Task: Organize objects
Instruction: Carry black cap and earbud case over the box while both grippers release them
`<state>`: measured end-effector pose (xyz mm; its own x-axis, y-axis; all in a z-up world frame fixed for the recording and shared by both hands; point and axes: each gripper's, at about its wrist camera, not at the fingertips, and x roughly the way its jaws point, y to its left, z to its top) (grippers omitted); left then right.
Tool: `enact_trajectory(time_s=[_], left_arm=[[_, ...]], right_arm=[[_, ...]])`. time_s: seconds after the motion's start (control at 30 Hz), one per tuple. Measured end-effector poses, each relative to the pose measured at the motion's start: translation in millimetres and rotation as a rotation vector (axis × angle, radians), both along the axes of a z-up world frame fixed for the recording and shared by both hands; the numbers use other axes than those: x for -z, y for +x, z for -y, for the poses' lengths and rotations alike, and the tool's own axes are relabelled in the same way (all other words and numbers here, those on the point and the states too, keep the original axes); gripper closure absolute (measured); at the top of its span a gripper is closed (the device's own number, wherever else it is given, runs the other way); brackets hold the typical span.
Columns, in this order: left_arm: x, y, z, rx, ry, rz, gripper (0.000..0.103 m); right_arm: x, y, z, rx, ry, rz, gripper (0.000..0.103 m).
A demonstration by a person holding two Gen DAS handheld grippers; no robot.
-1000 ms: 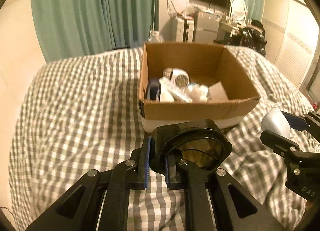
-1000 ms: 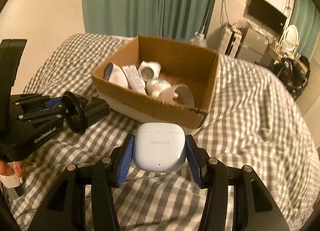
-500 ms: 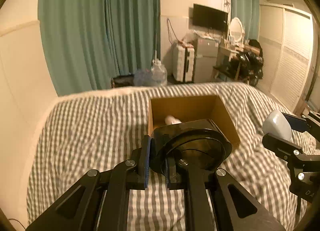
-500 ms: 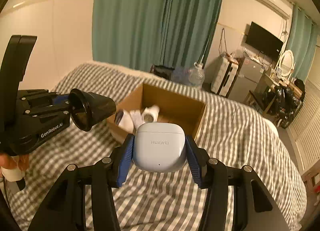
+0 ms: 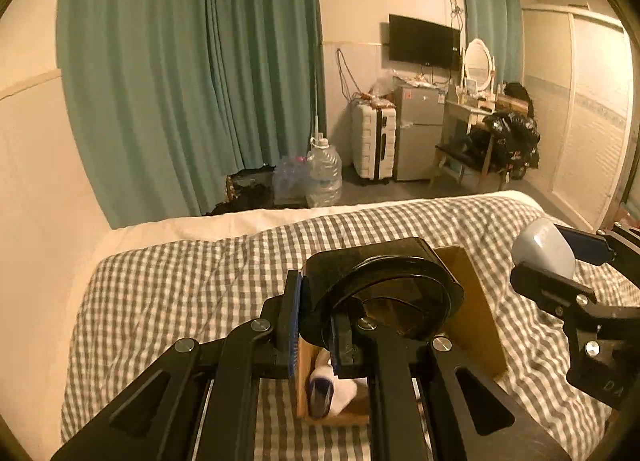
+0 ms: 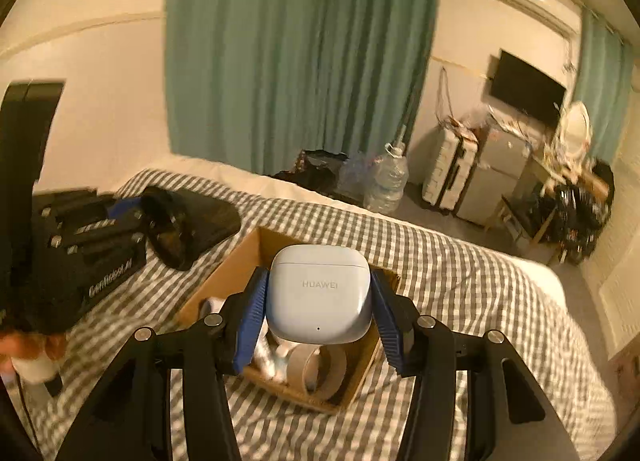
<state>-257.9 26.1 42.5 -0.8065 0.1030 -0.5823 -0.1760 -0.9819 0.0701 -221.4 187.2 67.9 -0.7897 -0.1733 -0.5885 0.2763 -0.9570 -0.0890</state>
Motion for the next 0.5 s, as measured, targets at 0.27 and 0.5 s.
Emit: enact_trajectory(time_s=[0.27, 0.5], left_arm=[[56, -55, -22, 0.030, -0.047, 0.092, 0.092], [101, -85, -31, 0.047, -0.079, 0.170, 0.092]], right_arm=[[53, -69, -14, 0.027, -0.027, 0.104, 0.053], [102, -112, -20, 0.031, -0.022, 0.185, 0.053]])
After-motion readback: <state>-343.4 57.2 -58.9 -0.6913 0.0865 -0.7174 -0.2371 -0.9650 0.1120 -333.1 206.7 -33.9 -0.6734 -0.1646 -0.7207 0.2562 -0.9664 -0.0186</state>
